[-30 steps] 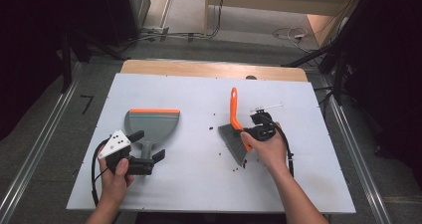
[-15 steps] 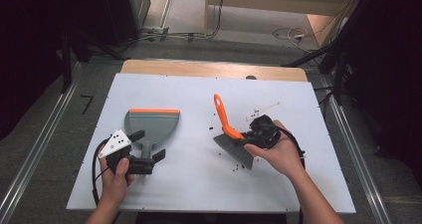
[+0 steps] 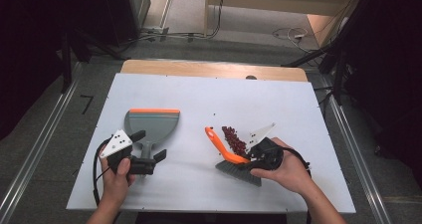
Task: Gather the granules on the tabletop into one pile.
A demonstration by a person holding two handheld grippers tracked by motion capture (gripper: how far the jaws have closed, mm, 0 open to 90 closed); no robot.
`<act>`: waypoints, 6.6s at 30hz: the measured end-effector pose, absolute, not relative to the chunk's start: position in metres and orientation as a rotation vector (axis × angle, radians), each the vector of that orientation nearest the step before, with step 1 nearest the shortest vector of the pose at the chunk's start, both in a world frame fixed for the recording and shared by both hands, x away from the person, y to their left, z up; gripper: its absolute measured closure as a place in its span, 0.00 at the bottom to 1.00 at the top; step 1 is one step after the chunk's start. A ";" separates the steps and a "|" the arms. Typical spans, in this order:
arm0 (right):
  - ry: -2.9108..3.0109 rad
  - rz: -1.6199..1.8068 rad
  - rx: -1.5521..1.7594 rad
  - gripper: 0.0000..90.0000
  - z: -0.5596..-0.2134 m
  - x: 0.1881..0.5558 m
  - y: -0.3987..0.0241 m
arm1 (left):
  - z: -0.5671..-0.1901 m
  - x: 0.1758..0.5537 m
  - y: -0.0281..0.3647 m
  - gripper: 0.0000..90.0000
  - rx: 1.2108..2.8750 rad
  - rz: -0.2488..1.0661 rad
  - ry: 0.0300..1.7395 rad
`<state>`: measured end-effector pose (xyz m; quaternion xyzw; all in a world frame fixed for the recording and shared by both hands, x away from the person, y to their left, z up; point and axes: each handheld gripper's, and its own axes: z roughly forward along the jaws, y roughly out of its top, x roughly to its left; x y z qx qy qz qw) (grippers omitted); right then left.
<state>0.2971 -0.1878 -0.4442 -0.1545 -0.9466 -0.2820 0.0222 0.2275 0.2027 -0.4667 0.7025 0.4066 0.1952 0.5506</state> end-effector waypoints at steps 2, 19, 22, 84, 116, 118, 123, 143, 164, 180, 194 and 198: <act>-2.943 -0.877 -0.465 0.76 -0.449 0.300 -0.185 | -0.467 0.228 0.203 0.00 1.662 0.460 0.963; -2.980 -0.924 -0.393 0.75 -0.457 0.352 -0.192 | -0.467 0.227 0.203 0.00 1.659 0.458 0.963; -2.994 -0.928 -0.377 0.75 -0.456 0.358 -0.192 | -0.467 0.227 0.202 0.00 1.663 0.457 0.962; -2.527 -0.946 -1.650 0.75 -0.458 0.393 -0.151 | -0.467 0.227 0.204 0.00 1.666 0.453 0.959; -3.126 -1.053 -0.875 0.76 -0.406 0.430 -0.140 | -0.467 0.227 0.206 0.00 1.656 0.456 0.965; -3.221 -1.025 -0.691 0.76 -0.412 0.441 -0.131 | -0.467 0.228 0.207 0.00 1.656 0.456 0.965; -3.335 -1.007 -0.407 0.76 -0.427 0.460 -0.115 | -0.468 0.228 0.209 0.00 1.654 0.453 0.969; -3.239 -1.074 -0.339 0.76 -0.414 0.417 -0.158 | -0.467 0.227 0.203 0.00 1.668 0.459 0.964; -2.659 -0.991 -1.452 0.76 -0.453 0.385 -0.111 | -0.468 0.228 0.206 0.00 1.664 0.451 0.962; -2.529 -0.920 -1.700 0.76 -0.452 0.375 -0.168 | -0.467 0.228 0.202 0.00 1.669 0.451 0.950; -2.731 -1.069 -1.235 0.76 -0.420 0.357 -0.195 | -0.466 0.228 0.203 0.00 1.665 0.451 0.956; -2.913 -0.990 -0.872 0.76 -0.418 0.339 -0.201 | -0.467 0.228 0.202 0.00 1.669 0.449 0.955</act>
